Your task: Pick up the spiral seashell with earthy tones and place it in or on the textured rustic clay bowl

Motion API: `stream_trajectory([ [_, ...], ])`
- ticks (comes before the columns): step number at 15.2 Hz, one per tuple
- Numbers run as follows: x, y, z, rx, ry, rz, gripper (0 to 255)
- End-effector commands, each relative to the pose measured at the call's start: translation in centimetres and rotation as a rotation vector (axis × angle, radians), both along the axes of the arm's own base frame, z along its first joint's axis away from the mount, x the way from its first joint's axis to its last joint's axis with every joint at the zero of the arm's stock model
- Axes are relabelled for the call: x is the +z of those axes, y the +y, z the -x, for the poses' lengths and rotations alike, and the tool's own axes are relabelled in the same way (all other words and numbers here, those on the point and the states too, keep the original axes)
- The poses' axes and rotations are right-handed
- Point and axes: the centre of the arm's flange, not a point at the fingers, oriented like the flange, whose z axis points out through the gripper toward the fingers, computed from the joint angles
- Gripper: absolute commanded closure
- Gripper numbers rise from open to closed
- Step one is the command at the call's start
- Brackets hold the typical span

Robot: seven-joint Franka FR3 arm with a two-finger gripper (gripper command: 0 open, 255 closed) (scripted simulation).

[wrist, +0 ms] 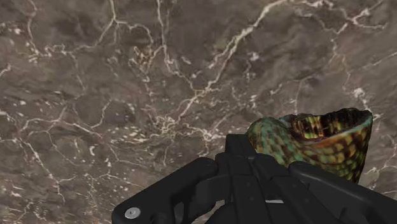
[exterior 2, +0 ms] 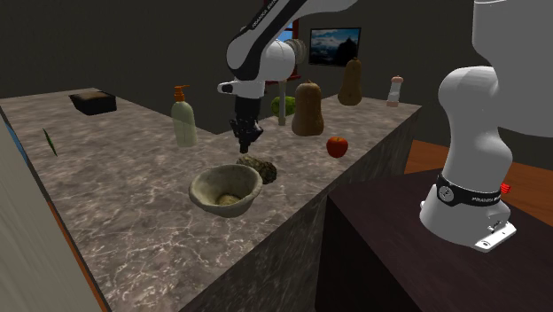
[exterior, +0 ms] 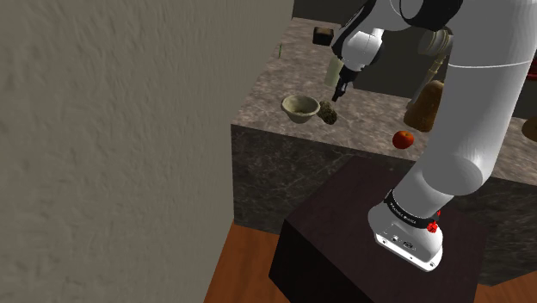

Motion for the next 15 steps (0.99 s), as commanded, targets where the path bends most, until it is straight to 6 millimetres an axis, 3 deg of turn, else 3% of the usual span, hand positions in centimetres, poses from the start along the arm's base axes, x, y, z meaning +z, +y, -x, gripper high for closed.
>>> stream_trajectory([
  [1,0.0,0.0,0.0,0.000,0.000,0.000,0],
  [6,-0.5,5.2,6.5,-0.196,-0.119,-0.013,0],
  [10,-1.3,10.0,10.5,-0.344,-0.208,-0.023,0],
  [15,-3.7,9.9,9.6,-0.344,-0.208,-0.023,0],
])
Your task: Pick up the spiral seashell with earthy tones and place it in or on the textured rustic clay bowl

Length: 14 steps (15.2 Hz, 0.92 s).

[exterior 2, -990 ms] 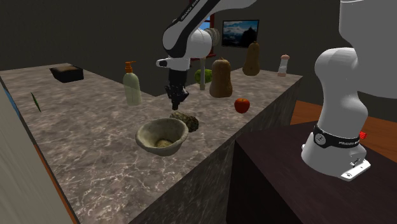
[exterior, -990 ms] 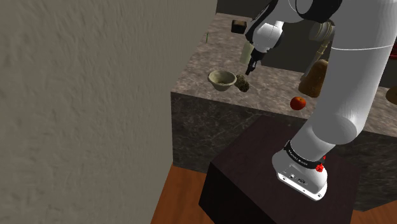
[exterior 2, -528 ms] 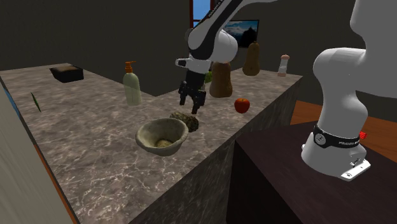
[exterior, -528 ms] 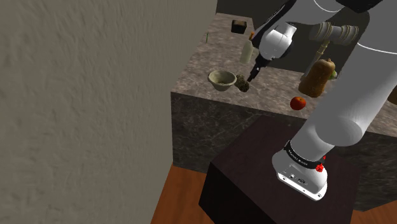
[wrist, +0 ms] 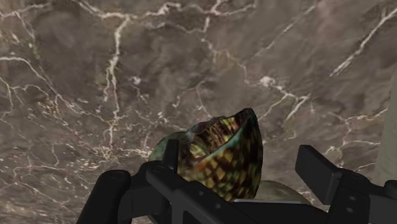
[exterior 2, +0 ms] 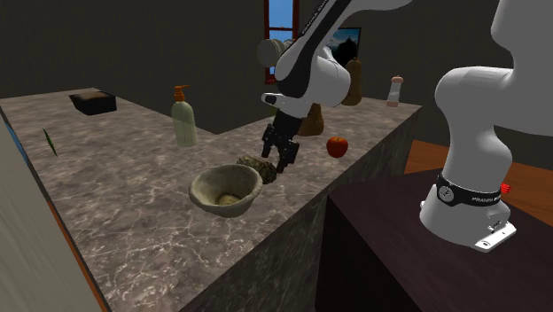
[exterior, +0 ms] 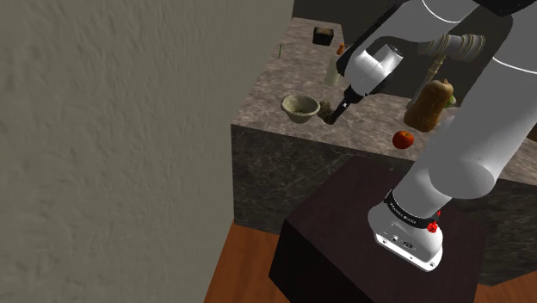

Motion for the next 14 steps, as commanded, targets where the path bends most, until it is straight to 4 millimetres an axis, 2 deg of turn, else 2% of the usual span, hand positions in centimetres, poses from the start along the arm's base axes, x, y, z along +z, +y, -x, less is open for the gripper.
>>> stream_trajectory([
  [1,-1.06,0.13,-0.38,-0.004,-0.002,-0.001,0],
  [3,-1.83,0.12,-0.68,-0.004,-0.002,-0.001,0],
  [10,-1.83,0.12,-0.68,-0.004,-0.002,-0.001,0],
  [11,-1.83,0.12,-0.68,-0.004,-0.002,-0.001,255],
  [14,-1.83,0.12,-0.68,-0.004,-0.002,-0.001,255],
])
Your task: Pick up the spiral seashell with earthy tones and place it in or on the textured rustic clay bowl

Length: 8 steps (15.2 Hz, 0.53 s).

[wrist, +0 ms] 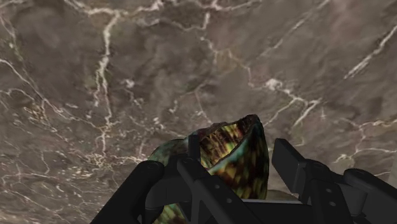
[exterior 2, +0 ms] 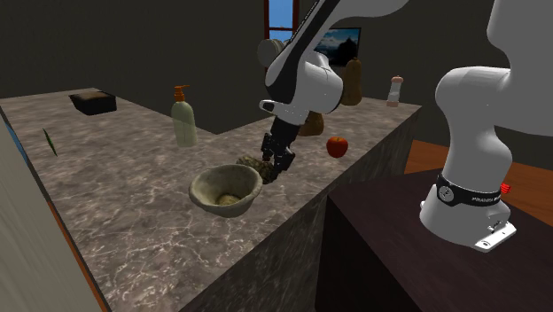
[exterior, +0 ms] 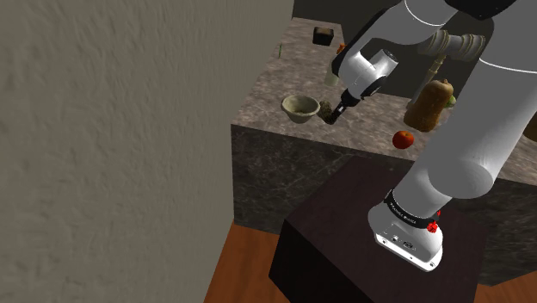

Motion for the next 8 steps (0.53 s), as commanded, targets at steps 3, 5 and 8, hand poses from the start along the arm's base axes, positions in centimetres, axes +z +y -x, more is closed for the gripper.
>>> stream_trajectory([
  [3,0.0,0.0,0.0,0.001,0.000,0.000,255],
  [5,0.0,0.0,0.0,0.001,0.000,0.000,255],
  [8,1.1,0.0,0.0,0.000,0.000,0.000,255],
])
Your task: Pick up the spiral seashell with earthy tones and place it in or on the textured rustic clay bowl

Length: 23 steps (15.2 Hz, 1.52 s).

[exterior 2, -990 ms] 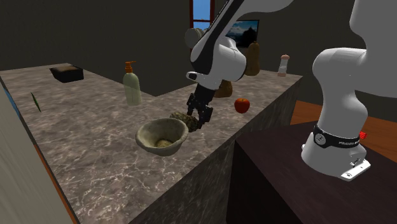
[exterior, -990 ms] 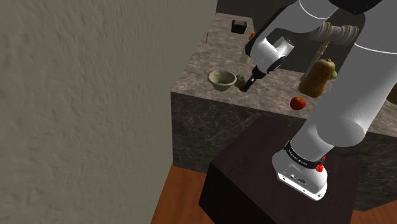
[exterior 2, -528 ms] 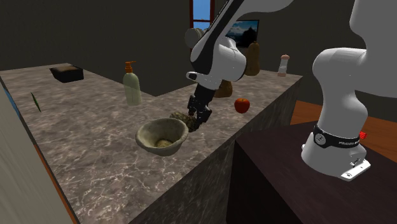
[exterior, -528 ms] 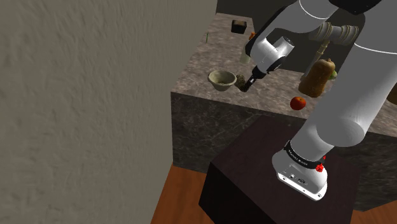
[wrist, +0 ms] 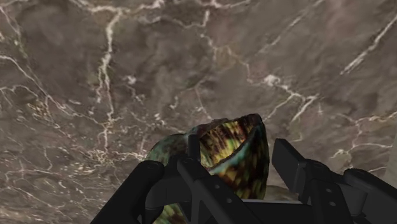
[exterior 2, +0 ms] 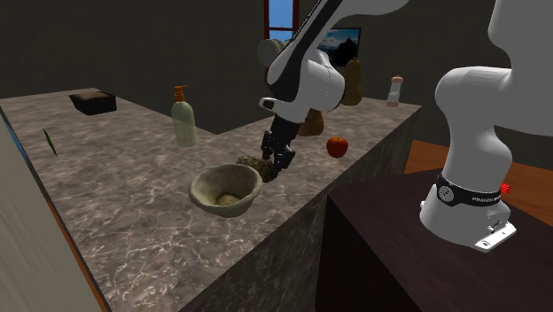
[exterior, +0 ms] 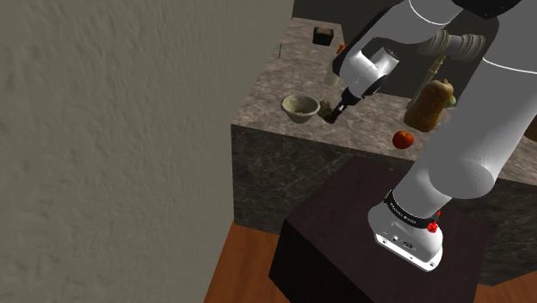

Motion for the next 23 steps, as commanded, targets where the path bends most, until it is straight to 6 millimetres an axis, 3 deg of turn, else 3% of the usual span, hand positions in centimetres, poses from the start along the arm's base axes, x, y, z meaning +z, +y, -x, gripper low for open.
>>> stream_trajectory([
  [1,1.0,0.0,0.0,0.001,0.000,0.000,255],
  [23,12.6,0.0,0.0,0.001,0.000,0.000,255],
])
